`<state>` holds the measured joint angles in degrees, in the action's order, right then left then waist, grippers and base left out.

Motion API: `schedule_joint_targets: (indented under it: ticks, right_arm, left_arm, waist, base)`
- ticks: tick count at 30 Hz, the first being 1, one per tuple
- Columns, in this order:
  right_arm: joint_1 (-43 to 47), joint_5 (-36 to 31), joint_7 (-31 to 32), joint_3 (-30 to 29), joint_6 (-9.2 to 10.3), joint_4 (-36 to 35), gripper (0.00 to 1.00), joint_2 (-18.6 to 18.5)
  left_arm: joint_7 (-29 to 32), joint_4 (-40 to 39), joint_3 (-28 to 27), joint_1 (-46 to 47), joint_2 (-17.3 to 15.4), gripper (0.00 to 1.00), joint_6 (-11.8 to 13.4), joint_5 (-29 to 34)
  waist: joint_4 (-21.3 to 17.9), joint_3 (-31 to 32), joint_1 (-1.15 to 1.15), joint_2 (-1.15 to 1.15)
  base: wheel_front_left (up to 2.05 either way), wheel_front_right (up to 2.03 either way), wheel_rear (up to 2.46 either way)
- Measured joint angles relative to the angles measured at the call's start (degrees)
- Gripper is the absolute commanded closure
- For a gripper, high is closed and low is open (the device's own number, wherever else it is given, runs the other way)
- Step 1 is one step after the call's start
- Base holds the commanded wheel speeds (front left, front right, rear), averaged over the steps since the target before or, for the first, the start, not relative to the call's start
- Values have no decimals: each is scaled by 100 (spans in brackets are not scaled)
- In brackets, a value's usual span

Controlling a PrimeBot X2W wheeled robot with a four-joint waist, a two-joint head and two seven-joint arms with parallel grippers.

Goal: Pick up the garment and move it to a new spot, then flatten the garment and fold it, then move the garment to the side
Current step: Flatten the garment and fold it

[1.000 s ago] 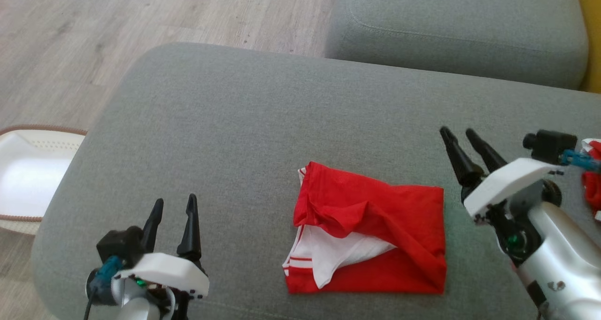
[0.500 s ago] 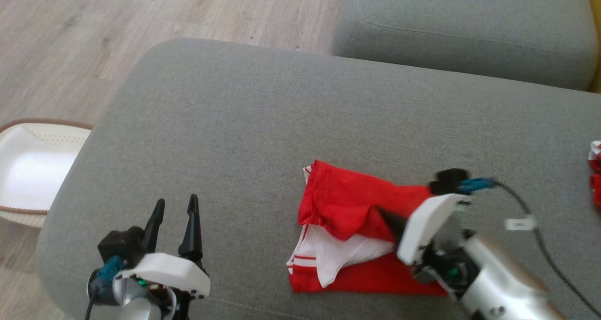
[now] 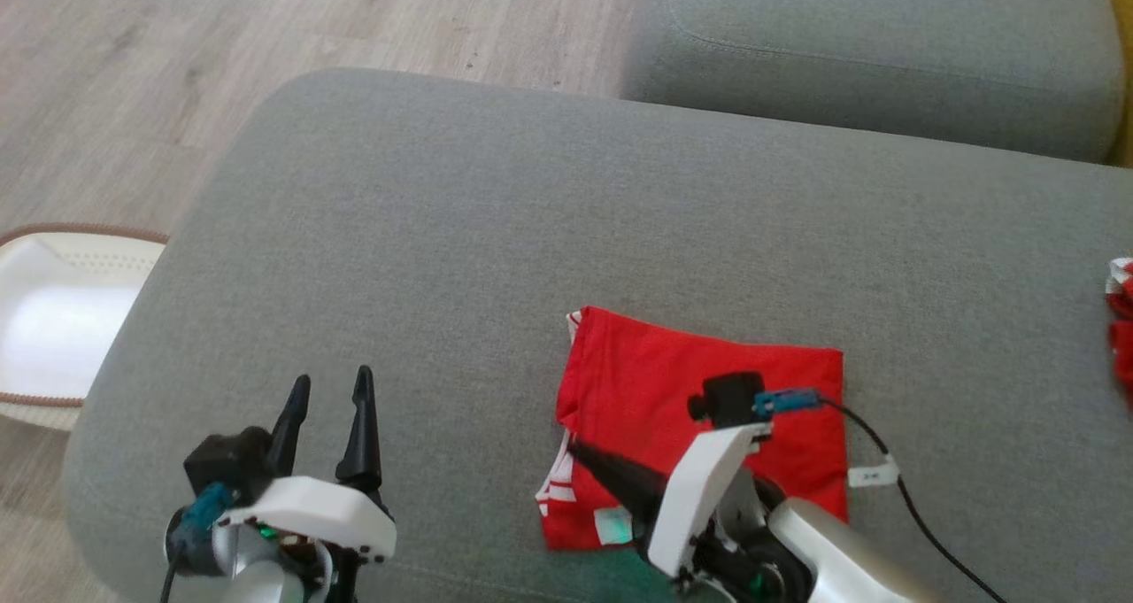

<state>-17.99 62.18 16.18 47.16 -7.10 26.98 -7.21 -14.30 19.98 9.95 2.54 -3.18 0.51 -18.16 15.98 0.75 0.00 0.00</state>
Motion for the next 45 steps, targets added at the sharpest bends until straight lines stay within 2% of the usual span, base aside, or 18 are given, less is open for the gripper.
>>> schedule_joint_targets:
  ticks: [3,5,6,7,8,10,17,25,28,34,39,45]
  right_arm:
    - [-26,147,-510,45,0,-505,100,-165]
    - [-53,175,-873,34,0,-750,100,-408]
    - [-65,185,-1057,8,0,-847,97,-552]
    - [-79,185,-1246,-54,0,-922,71,-684]
    - [-103,185,-1411,-125,0,-982,59,-815]
    - [-169,169,-1713,-296,0,-1078,0,-1061]
    - [-253,-345,-2537,-1046,0,-1180,0,-1715]
    - [-103,-1290,-2938,-2101,0,-1051,0,-1864]
    - [179,-1704,-2991,-2465,0,-936,0,-1768]
    - [821,-2736,-3040,-3279,0,-886,0,-1291]
    - [1110,-3309,-3054,-3500,0,-893,0,-1040]
    - [1210,-3623,-3055,-3619,0,-847,0,-853]
  left_arm:
    - [0,-23,-12,0,3,0,0,0]
    - [0,-42,-38,-1,7,0,0,0]
    - [0,-63,-54,-1,8,0,0,0]
    - [0,-88,-73,-1,10,0,0,0]
    - [0,-118,-91,-1,11,0,-1,0]
    - [0,-165,-111,-2,13,0,-3,1]
    - [0,-367,-155,-14,20,0,-53,67]
    - [0,-590,-254,-19,33,0,-58,156]
    - [0,-650,-310,-21,34,0,-110,203]
    - [0,-734,-325,-45,40,0,-155,355]
    - [0,-771,-334,-154,40,0,-152,548]
    - [0,-790,-336,-153,41,0,-152,736]
  waist:
    - [-71,-2,0,0]
    - [-128,3,0,0]
    - [-160,7,0,0]
    - [-195,13,0,0]
    - [-232,19,0,0]
    - [-314,34,0,0]
    - [-695,92,0,0]
    - [-1188,138,0,0]
    - [-1342,149,0,0]
    - [-1600,166,0,0]
    - [-1700,173,0,0]
    - [-1716,163,0,0]
  base:
    - [0,0,0]
    - [0,0,0]
    - [0,0,0]
    - [0,0,0]
    - [0,0,0]
    - [0,0,0]
    - [0,0,0]
    - [0,0,0]
    - [0,0,0]
    - [0,0,0]
    - [0,0,0]
    - [0,0,0]
